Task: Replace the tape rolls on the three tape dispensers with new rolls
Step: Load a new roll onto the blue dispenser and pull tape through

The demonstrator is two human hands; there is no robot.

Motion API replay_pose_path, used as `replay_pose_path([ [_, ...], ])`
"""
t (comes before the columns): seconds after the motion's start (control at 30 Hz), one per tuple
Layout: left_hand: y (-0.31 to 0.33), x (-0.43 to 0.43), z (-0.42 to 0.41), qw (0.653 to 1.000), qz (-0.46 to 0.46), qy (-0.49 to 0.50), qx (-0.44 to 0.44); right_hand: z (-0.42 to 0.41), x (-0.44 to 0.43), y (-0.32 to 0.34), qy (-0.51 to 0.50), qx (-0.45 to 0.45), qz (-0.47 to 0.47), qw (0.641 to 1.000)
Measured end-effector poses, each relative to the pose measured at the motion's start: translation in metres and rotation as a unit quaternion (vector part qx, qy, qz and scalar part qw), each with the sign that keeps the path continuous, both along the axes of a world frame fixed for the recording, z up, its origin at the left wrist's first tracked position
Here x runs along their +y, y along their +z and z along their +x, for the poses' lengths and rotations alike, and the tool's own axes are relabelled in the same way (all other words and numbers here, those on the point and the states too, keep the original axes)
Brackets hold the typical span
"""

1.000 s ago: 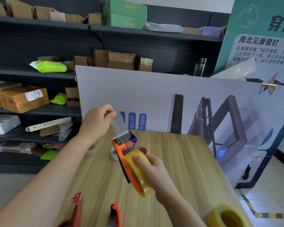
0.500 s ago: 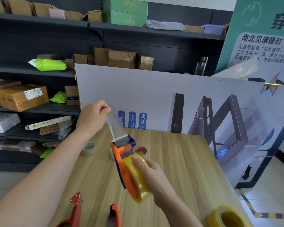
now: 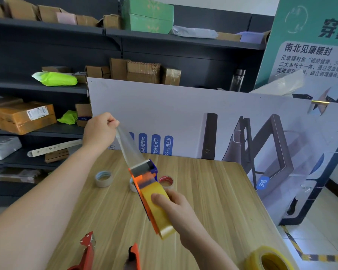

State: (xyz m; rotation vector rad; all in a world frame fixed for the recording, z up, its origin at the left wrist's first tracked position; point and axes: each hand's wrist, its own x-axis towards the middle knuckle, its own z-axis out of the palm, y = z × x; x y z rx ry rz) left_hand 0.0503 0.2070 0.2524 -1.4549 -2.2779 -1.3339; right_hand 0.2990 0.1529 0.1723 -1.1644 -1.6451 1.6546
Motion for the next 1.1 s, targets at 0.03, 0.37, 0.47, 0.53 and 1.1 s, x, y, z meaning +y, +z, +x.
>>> replay_pose_path([
  [0.03, 0.000, 0.000, -0.002, 1.000, -0.005, 0.000, -0.001, 0.001, 0.000, 0.000, -0.001, 0.001, -0.005, 1.000],
  [0.37, 0.007, 0.006, -0.003, 0.999, -0.045, -0.030, 0.010, 0.015, 0.002, 0.001, -0.029, 0.020, -0.035, 0.999],
  [0.47, 0.000, 0.009, -0.005, 0.998, -0.050, -0.026, -0.004, 0.019, 0.003, 0.001, -0.015, 0.033, -0.037, 0.999],
  [0.53, -0.004, 0.010, -0.010, 0.998, -0.051, -0.007, -0.023, 0.020, 0.003, -0.001, -0.013, 0.037, -0.041, 0.998],
  [1.1, -0.076, -0.012, 0.009, 0.909, -0.190, -0.068, -0.366, 0.032, 0.013, 0.006, -0.090, 0.127, -0.125, 0.980],
])
